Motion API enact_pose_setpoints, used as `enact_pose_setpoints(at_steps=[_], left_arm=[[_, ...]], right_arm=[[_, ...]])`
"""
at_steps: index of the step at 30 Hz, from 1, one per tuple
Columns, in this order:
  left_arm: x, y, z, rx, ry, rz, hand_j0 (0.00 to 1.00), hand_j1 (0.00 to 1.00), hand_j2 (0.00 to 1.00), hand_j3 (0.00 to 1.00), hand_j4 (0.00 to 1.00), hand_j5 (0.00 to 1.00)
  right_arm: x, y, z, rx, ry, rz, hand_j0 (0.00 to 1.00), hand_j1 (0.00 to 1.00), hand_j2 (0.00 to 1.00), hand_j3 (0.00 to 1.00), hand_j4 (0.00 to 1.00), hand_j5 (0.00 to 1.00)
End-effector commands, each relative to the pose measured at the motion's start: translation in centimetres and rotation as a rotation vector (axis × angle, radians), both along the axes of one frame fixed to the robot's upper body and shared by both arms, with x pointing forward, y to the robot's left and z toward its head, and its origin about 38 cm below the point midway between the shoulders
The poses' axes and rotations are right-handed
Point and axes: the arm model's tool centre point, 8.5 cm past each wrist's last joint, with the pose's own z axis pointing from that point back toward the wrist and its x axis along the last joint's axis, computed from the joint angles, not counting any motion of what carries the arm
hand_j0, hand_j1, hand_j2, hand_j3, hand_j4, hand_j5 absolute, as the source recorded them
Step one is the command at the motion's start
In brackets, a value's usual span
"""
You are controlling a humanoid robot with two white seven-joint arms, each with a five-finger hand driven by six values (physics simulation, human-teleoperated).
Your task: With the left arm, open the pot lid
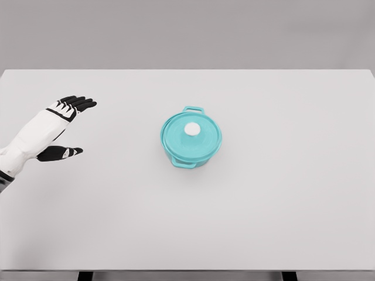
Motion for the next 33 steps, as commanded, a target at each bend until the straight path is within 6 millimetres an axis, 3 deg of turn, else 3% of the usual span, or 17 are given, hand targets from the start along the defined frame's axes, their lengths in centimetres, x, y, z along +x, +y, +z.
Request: enact_pose_setpoints(at_steps=[1, 6, 9, 13, 16, 18, 23, 27, 33], left_arm=[[0.0, 0.0, 0.0, -0.008, 0.000, 0.001, 1.00, 1.00, 1.00, 1.00, 1.00, 1.00], [0.1, 0.0, 0.1, -0.008, -0.003, 0.000, 1.00, 1.00, 1.00, 1.00, 1.00, 1.00], [0.4, -0.3, 1.3, -0.012, -0.036, -0.012, 1.00, 1.00, 1.00, 1.00, 1.00, 1.00], [1.3, -2.1, 3.4, -0.070, -0.111, -0.037, 1.00, 1.00, 1.00, 1.00, 1.00, 1.00], [1.7, -3.7, 2.7, 0.062, 0.072, -0.161, 1.00, 1.00, 1.00, 1.00, 1.00, 1.00], [2.1, -4.4, 4.7, -0.034, 0.041, -0.226, 1.00, 1.00, 1.00, 1.00, 1.00, 1.00], [3.4, -8.5, 7.6, -0.114, -0.035, -0.350, 1.00, 1.00, 1.00, 1.00, 1.00, 1.00], [4.3, -11.3, 7.5, -0.161, -0.036, -0.402, 1.00, 1.00, 1.00, 1.00, 1.00, 1.00], [4.1, -13.2, 7.0, -0.186, -0.024, -0.440, 1.00, 1.00, 1.00, 1.00, 1.00, 1.00]], right_arm=[[0.0, 0.0, 0.0, 0.000, 0.000, 0.000, 1.00, 1.00, 1.00, 1.00, 1.00, 1.00], [0.0, 0.0, 0.0, 0.000, 0.000, 0.000, 1.00, 1.00, 1.00, 1.00, 1.00, 1.00], [0.0, 0.0, 0.0, 0.000, 0.000, 0.000, 1.00, 1.00, 1.00, 1.00, 1.00, 1.00], [0.0, 0.0, 0.0, 0.000, 0.000, 0.000, 1.00, 1.00, 1.00, 1.00, 1.00, 1.00], [0.0, 0.0, 0.0, 0.000, 0.000, 0.000, 1.00, 1.00, 1.00, 1.00, 1.00, 1.00], [0.0, 0.0, 0.0, 0.000, 0.000, 0.000, 1.00, 1.00, 1.00, 1.00, 1.00, 1.00], [0.0, 0.0, 0.0, 0.000, 0.000, 0.000, 1.00, 1.00, 1.00, 1.00, 1.00, 1.00], [0.0, 0.0, 0.0, 0.000, 0.000, 0.000, 1.00, 1.00, 1.00, 1.00, 1.00, 1.00], [0.0, 0.0, 0.0, 0.000, 0.000, 0.000, 1.00, 1.00, 1.00, 1.00, 1.00, 1.00]])
